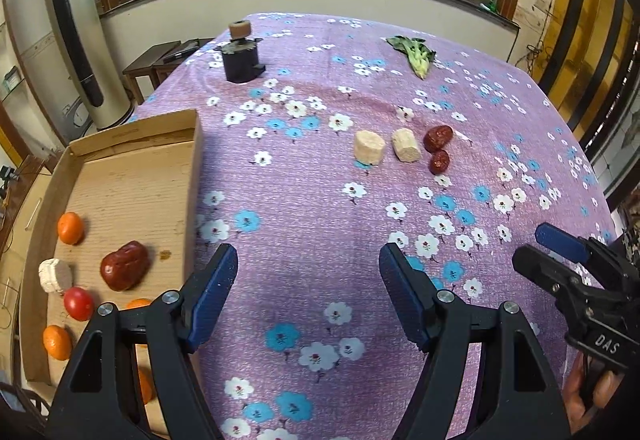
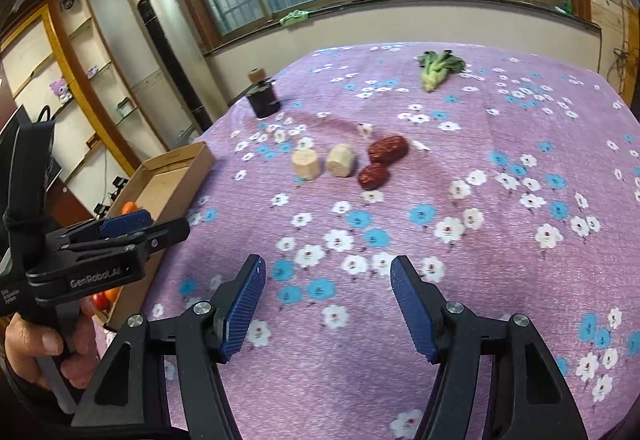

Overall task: Organize fruits
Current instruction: 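Move both open tools back over the table toward the remaining items, then grasp a cream cylindrical piece with the left tool while the right tool grasps a dark red date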

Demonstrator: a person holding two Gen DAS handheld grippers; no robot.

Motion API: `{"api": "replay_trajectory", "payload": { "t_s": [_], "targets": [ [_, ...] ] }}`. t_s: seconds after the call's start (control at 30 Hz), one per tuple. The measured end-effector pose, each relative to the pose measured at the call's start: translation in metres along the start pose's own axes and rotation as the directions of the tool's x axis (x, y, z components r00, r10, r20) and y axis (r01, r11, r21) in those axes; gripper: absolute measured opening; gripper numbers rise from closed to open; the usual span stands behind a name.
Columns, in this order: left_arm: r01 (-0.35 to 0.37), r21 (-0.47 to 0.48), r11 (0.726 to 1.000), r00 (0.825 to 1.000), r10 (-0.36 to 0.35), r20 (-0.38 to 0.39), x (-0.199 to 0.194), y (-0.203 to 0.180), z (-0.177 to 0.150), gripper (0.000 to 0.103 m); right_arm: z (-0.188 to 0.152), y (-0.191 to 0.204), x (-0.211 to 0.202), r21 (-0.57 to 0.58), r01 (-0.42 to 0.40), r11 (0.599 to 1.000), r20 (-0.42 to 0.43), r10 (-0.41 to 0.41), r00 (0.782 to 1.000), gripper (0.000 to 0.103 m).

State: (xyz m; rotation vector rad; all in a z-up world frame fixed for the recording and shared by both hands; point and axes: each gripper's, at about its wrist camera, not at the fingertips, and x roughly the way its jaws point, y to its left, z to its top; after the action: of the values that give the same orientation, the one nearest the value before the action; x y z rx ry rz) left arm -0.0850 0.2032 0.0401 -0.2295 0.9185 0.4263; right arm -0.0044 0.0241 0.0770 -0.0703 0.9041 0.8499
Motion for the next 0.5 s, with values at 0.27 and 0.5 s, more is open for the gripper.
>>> {"api": "replay_trajectory", "payload": {
  "t_s": [0.27,0.5],
  "targets": [
    [0.019,0.031,0.999,1.000,-0.019,0.006,0.019,-0.013,0.018,0.073,0.024,-0.014,0.024,-0.010,0.035,0.999,0.004,-0.035,0.999,0.062],
    [0.053,0.026,0.998,0.999,-0.053,0.004,0.055,-0.024,0.052,0.073,0.069,-0.035,0.070,0.029,0.077,0.997,-0.014,-0.076,0.997,0.050]
  ]
}}
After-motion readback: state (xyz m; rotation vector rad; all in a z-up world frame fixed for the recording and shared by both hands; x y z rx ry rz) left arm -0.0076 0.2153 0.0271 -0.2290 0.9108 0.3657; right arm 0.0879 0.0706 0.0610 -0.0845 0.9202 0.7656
